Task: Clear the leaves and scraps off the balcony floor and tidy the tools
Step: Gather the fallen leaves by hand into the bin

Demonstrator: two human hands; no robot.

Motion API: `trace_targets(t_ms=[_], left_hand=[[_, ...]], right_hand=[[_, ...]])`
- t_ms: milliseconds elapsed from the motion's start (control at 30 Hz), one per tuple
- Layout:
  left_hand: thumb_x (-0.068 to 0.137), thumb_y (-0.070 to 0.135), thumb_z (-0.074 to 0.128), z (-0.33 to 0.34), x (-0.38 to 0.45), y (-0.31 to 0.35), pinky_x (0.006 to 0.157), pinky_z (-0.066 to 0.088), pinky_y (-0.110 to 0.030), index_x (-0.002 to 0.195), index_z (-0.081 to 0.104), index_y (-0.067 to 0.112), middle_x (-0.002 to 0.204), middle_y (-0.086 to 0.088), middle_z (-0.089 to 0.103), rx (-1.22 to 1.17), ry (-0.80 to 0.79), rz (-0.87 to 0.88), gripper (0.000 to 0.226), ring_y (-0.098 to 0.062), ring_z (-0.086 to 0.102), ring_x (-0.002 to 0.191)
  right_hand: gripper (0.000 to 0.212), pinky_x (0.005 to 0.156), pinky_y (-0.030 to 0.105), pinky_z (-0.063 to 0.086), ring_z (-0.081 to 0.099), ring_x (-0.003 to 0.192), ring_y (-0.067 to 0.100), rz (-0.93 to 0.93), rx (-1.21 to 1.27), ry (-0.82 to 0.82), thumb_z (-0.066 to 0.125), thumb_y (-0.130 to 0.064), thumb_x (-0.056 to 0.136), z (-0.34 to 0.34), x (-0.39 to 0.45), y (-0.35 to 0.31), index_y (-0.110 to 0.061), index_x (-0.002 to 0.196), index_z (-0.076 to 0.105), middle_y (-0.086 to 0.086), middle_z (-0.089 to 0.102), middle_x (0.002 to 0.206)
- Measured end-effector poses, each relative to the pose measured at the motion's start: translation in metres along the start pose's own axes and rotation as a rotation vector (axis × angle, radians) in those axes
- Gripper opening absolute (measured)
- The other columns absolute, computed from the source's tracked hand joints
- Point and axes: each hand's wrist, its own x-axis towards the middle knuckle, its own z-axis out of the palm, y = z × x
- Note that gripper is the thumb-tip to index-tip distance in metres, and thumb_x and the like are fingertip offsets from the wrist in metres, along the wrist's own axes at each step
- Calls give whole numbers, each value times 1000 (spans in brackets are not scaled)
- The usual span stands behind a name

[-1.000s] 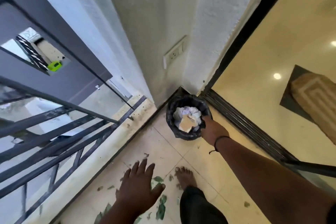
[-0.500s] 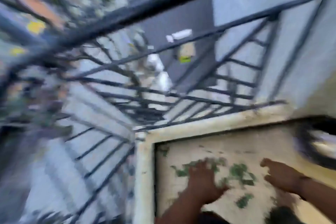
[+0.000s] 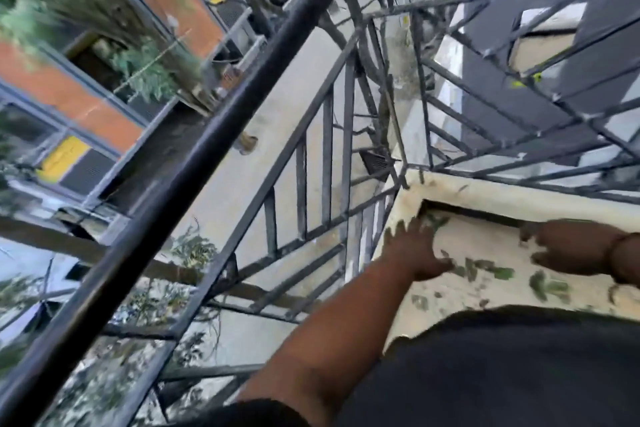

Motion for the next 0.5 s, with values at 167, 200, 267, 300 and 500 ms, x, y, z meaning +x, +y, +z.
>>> trace_targets(t_ms=[167,200,267,300,500], left_hand=[[90,67,47,-6,11,-3,119,13,-54,156,15,21,164,-10,8,30,50,10,87,-33,10,150],[89,68,47,-4,18,-4,119,14,-52,156,16,20,164,-10,9,31,74,18,88,-32,11,149],[88,70,47,-4,28,-2,119,17,-51,156,17,21,163,-10,12,12,98,21,89,-32,13,149],[87,71,46,-4,31,-1,119,17,-51,156,16,21,163,-9,12,15,94,13,90,-32,14,149],[86,74,43,-2,59,24,118,18,-52,156,16,21,163,-9,12,59,-9,-24,91,-31,14,149]], right_hand=[[62,106,27,33,42,135,20,4,-87,-73,52,-42,96,-16,0,-13,-25,150,26,3,37,152],[63,106,27,33,41,136,21,-11,-86,-74,52,-41,96,-16,5,-13,-23,150,26,4,36,153],[65,106,28,32,39,137,23,-23,-57,-82,52,-39,97,-15,13,-8,-22,152,23,6,33,155],[66,107,29,32,38,138,23,-25,-34,-90,52,-39,97,-14,17,-6,-22,152,22,6,31,155],[63,104,30,35,41,135,24,-60,57,-110,53,-38,97,-7,32,32,-20,151,25,6,35,153]])
